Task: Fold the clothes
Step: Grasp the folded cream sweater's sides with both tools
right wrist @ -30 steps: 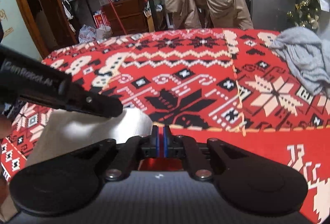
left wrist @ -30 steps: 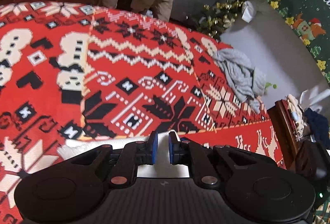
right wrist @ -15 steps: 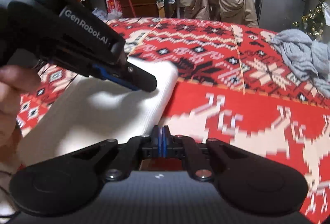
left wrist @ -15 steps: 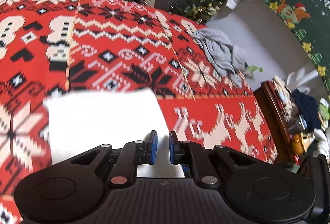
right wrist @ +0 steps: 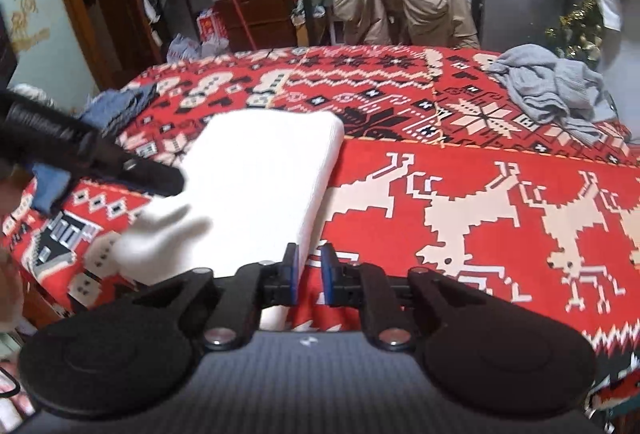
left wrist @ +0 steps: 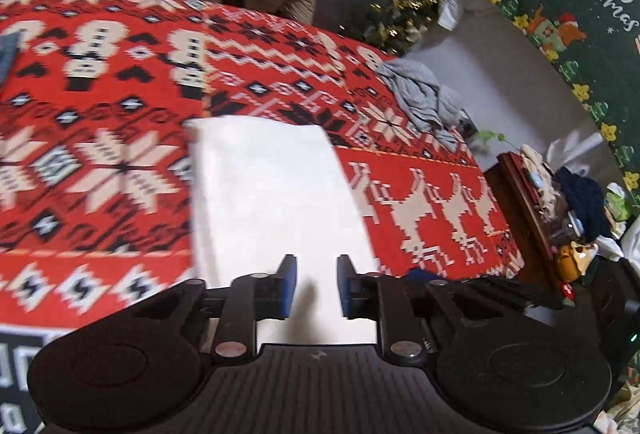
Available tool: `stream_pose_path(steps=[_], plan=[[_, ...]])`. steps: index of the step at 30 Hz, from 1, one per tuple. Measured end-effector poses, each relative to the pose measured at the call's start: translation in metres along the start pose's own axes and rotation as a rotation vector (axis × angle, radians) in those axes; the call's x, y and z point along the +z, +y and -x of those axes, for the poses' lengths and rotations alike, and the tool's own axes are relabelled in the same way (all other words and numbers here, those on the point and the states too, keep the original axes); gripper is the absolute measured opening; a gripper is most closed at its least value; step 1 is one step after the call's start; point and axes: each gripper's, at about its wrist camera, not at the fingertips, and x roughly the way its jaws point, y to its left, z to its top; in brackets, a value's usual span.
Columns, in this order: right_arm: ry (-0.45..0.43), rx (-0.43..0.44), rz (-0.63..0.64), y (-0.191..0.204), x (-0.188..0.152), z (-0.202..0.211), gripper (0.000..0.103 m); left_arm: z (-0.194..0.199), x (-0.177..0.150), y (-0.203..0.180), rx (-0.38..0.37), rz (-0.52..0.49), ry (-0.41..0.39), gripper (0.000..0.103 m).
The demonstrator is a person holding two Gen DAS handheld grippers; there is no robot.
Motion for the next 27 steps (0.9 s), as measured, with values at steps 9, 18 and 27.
stream_pose_path(steps=[9, 18, 27], plan=[[-0.046, -0.019, -0.062, 0.008, 0.013, 0.034, 0.038, 0.033, -0.009, 0.021, 0.098, 0.043, -0.047, 0.049], [-0.013, 0.002, -0.159, 0.002, 0.046, 0.037, 0.039, 0.034, 0.012, 0.039, 0.02, 0.155, -0.046, 0.05], [0.096, 0.051, -0.285, -0.013, 0.068, -0.016, 0.039, -0.017, 0.033, 0.062, 0.019, 0.245, 0.027, 0.051]])
